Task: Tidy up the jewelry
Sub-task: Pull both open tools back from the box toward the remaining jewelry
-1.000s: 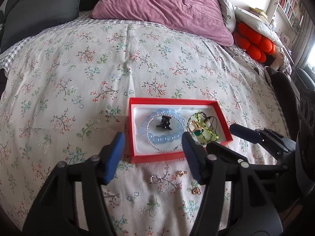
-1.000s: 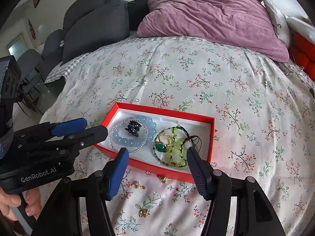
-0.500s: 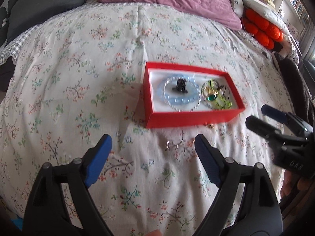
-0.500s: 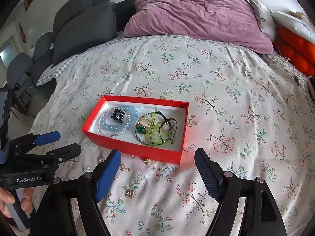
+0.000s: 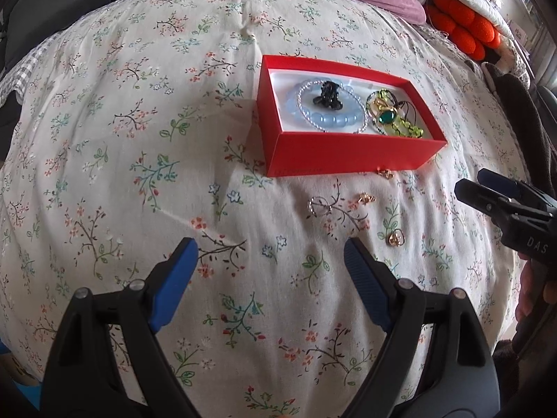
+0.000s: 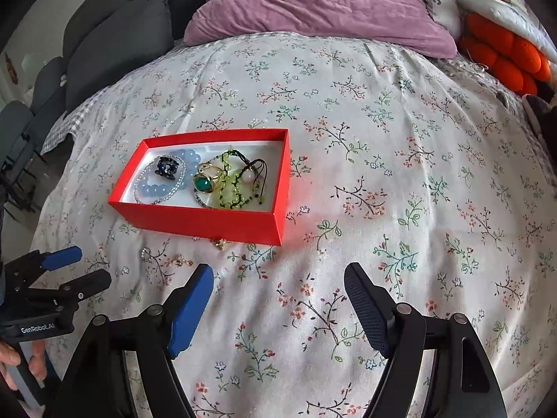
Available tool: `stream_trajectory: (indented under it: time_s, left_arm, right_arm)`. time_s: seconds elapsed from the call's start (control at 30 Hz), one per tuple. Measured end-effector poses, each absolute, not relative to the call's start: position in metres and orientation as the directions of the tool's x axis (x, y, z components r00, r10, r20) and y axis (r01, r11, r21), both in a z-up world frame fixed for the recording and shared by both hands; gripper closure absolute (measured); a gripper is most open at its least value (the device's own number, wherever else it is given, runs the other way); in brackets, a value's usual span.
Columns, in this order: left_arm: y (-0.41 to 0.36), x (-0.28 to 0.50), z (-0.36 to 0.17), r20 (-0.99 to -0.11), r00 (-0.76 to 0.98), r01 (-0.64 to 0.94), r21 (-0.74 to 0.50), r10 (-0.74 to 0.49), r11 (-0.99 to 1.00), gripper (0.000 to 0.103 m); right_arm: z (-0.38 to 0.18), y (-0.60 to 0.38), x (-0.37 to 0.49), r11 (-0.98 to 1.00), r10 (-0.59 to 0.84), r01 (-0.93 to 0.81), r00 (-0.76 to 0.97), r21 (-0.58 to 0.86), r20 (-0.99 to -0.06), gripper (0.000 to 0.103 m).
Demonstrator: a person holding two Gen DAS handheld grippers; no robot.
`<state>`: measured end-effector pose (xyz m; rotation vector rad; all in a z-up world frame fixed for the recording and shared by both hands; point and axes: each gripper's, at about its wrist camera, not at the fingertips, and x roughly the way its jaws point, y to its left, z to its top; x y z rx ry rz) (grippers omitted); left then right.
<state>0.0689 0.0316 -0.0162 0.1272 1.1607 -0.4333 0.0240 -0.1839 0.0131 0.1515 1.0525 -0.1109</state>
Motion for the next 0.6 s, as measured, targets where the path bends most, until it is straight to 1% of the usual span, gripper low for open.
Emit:
stream_trajectory:
  time_s: [0.27,0.43,0.5,0.6]
  left_arm:
    - [0.022,0.066,-0.025,-0.913,0.308,0.419,-0.121,-0.266,0.900,0.017]
    - [0.020,0.067,-0.026,-0.908,0.300,0.434,-0.141,-0.291,0.890,0.017]
    - [0.018,0.066,-0.027,-0.904,0.298,0.450,-0.151,-0.307,0.880,0.019]
    - [0.014,0.066,-0.031,-0.893,0.275,0.496,-0.186,-0.357,0.848,0.026]
  right_arm:
    - [0.002,-0.171,0.022,0.991,-0.010,0.123,0.459,0.053,-0.889,0.024]
    - [-0.004,-0.167,0.023,0.993,-0.014,0.115,0.439,0.041,-0.899,0.024]
    - [-0.005,-0.168,0.023,0.992,-0.011,0.122,0.429,0.046,-0.903,0.024]
    - [-0.008,-0.170,0.024,0.990,-0.002,0.126,0.416,0.056,-0.909,0.024]
